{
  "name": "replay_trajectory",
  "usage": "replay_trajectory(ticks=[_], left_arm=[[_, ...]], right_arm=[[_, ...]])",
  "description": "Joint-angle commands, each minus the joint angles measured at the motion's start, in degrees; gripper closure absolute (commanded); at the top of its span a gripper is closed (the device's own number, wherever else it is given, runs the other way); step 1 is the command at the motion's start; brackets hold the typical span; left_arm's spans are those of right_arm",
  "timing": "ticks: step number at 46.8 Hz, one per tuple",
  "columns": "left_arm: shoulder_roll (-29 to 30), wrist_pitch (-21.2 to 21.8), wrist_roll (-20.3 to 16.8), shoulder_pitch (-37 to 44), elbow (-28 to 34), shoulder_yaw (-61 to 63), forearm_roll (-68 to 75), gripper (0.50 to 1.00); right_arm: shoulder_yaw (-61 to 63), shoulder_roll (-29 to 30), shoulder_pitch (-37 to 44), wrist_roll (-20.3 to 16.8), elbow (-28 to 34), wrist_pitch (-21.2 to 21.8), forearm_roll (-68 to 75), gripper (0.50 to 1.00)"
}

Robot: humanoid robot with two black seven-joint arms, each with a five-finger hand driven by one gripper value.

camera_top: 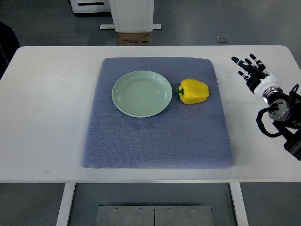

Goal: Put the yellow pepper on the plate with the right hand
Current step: 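Raise and open the right hand, turning it toward the yellow pepper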

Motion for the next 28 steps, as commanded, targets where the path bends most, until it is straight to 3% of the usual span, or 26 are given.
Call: replay_trajectory(ticks=[1,9,22,28], left_arm=[[0.0,0.0,0.0,0.0,-0.1,0.0,0.0,0.5],[0.0,0.0,0.0,0.0,0.0,0.0,0.0,0.5],[0.0,0.0,0.0,0.0,0.0,0.0,0.0,0.5],[0.0,0.0,0.0,0.1,-0.1,0.0,0.0,0.5]], right_arm=[[0.3,-0.5,0.1,-0.2,0.8,1.1,0.0,0.5],[2.4,-1.5,0.8,-0.1,0.3,6.7,-0.1,0.5],[4.7,-3.3,0.4,2.2,-1.7,6.8,-0.1,0.5],[4.0,-3.6,0.1,5.4,-1.1,6.9,-1.1,0.5]])
